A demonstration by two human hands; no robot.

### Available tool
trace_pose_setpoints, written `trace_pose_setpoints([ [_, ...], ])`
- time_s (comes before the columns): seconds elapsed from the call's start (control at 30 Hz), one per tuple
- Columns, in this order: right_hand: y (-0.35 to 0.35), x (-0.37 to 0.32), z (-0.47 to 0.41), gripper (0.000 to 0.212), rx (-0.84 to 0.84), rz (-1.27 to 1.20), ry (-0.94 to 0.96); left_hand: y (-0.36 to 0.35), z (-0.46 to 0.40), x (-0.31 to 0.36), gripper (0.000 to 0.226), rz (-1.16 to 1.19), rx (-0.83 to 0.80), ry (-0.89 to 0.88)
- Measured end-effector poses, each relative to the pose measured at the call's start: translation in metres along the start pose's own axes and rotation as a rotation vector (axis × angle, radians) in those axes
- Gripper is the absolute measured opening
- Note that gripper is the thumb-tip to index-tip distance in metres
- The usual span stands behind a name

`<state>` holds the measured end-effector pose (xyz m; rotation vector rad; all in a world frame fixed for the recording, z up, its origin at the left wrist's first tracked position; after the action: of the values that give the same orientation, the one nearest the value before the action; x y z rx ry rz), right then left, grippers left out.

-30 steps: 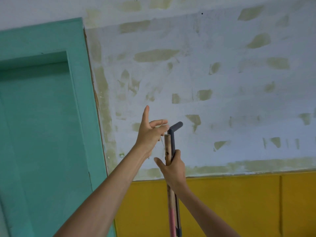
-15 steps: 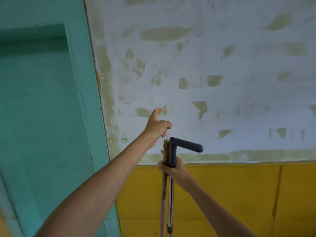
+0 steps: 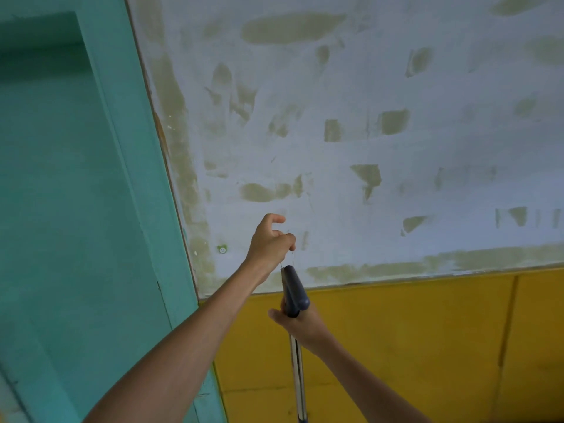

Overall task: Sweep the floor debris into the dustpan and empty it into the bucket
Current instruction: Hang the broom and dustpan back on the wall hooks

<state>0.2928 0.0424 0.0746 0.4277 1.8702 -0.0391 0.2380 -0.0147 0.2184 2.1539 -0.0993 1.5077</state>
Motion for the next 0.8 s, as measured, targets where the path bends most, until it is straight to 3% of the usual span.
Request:
trace_pose_setpoints([
  [0.13,0.002,0.024,-0.022,0.024,0.149,-0.040,0.022,-0.012,-0.033,-0.015,0.048,0.025,-0.040,0.002],
  [0.27,-0.012,0.051,-0.052,0.030,0.122,-0.042,-0.031,-0.019,-0.069,-0.047,0.046,0.030,-0.048,0.039],
  [0.33,-0.022,0.064,-0.066,0.053,-0.027,0.019,-0.073,-0.018,-0.087,-0.066,0.046,0.024,-0.078,0.068],
  [0.43,-0.019,0.077,-0.085,0.088,-0.419,0.065,-0.093,-0.016,-0.112,-0.091,0.046,0.084,-0.070,0.101],
  [0.5,-0.003,0.071,-0.102,0.066,-0.489,-0.157,-0.192,-0.013,-0.126,-0.106,0.046,0.136,-0.021,0.129],
  [0.6,0.021,0.067,-0.146,0.028,-0.166,-0.377,-0.201,-0.017,-0.141,-0.131,0.044,0.217,0.039,0.177],
  [0.7,0.030,0.074,-0.184,0.030,0.154,-0.298,-0.147,-0.022,-0.166,-0.148,0.041,0.243,0.072,0.182],
  [0.8,0.030,0.096,-0.205,0.014,0.330,-0.219,-0.145,-0.023,-0.193,-0.168,0.043,0.251,0.072,0.220],
])
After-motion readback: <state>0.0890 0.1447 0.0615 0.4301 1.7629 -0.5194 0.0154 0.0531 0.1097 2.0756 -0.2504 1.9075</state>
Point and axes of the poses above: each hand's wrist, its own z-axis away from the middle knuckle, its own y-axis out of the back of the hand, x = y × z, the point moved 10 cm from there along -z, towards the middle knuckle, and after that the axes turned 2 degrees about -z, right-handed, at the moved point
